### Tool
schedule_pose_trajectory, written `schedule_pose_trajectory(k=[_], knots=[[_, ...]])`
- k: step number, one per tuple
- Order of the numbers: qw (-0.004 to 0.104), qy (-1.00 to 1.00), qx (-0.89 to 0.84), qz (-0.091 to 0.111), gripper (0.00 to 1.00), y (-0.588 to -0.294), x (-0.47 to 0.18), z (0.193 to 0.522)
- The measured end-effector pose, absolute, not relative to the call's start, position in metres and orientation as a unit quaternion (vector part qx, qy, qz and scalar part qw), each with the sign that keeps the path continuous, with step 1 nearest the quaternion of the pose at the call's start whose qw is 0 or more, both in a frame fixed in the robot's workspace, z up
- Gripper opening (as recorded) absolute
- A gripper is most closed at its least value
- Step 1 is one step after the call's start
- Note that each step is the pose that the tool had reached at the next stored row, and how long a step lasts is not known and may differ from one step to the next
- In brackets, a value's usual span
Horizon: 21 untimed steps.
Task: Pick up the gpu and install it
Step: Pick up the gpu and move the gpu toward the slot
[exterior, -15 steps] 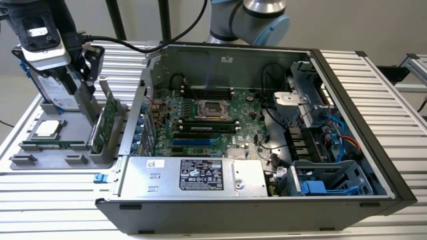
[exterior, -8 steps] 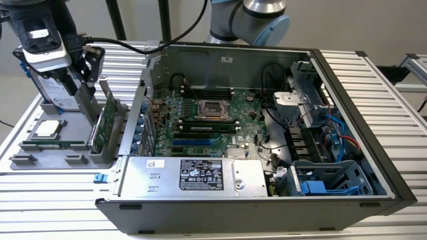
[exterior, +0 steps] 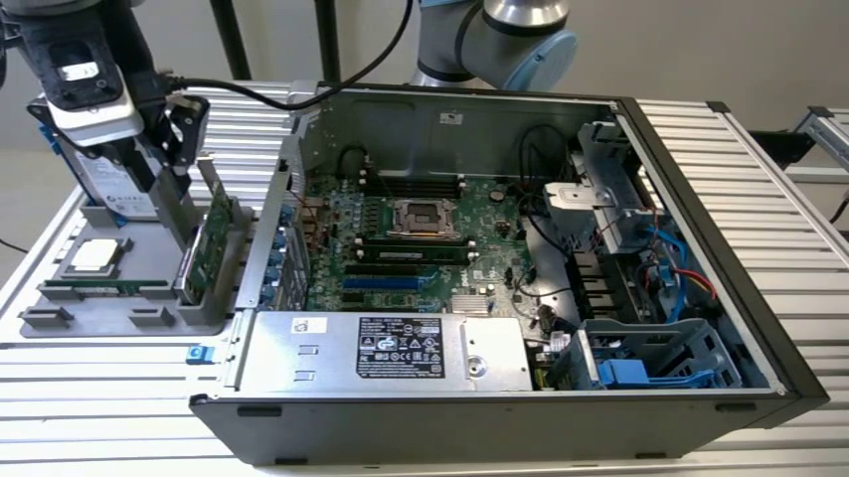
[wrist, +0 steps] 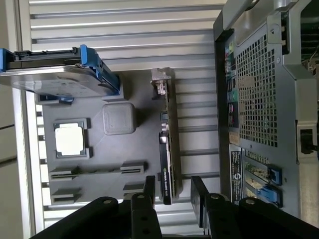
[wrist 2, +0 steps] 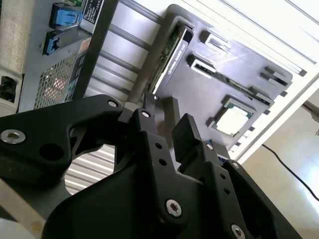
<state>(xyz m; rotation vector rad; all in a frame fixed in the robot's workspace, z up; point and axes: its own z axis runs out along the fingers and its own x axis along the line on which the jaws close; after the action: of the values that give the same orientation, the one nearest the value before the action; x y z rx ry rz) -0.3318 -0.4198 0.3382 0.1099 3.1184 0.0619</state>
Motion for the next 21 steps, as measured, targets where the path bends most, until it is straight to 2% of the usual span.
schedule_pose_trajectory(k=[21], knots=[[0.01,0.999,0.035,0.02,1.0,-0.42,-0.332,0.328]])
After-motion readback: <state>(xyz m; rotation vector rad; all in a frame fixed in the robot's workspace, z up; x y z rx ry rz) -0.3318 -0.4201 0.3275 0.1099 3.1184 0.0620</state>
